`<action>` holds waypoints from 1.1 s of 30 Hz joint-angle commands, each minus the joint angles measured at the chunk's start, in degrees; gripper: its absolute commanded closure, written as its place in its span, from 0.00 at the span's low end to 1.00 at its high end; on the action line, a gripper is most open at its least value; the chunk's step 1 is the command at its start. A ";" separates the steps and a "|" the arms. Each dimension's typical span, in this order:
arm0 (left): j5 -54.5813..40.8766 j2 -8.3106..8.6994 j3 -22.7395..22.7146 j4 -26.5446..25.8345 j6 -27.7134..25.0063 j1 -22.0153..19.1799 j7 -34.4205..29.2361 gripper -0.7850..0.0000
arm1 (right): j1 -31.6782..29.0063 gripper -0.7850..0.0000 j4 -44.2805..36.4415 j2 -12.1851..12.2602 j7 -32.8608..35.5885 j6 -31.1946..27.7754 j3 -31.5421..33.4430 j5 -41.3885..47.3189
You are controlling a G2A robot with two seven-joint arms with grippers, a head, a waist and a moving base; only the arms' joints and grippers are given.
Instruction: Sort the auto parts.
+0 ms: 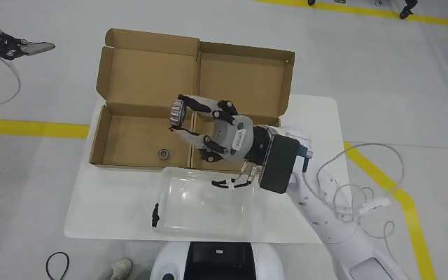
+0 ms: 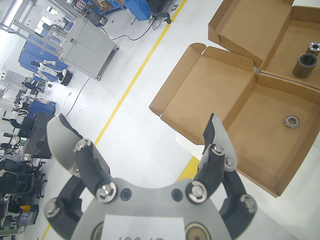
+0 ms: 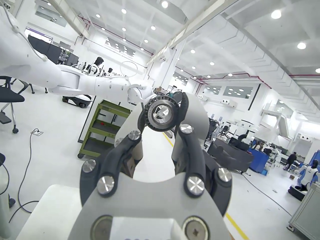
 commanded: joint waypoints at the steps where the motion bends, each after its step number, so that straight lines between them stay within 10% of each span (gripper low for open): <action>1: 0.00 0.00 0.00 0.00 0.00 0.00 0.00 0.00 | 0.29 1.00 -0.48 -0.11 0.93 0.46 -0.32 0.21; 11: 0.00 0.00 0.00 0.00 0.00 0.00 0.00 0.00 | 0.10 1.00 0.14 -0.45 3.32 2.28 -2.38 -1.75; 33: 0.00 0.00 0.00 0.00 0.00 0.00 0.00 0.00 | 0.28 1.00 17.78 -2.77 32.60 1.07 -13.41 5.68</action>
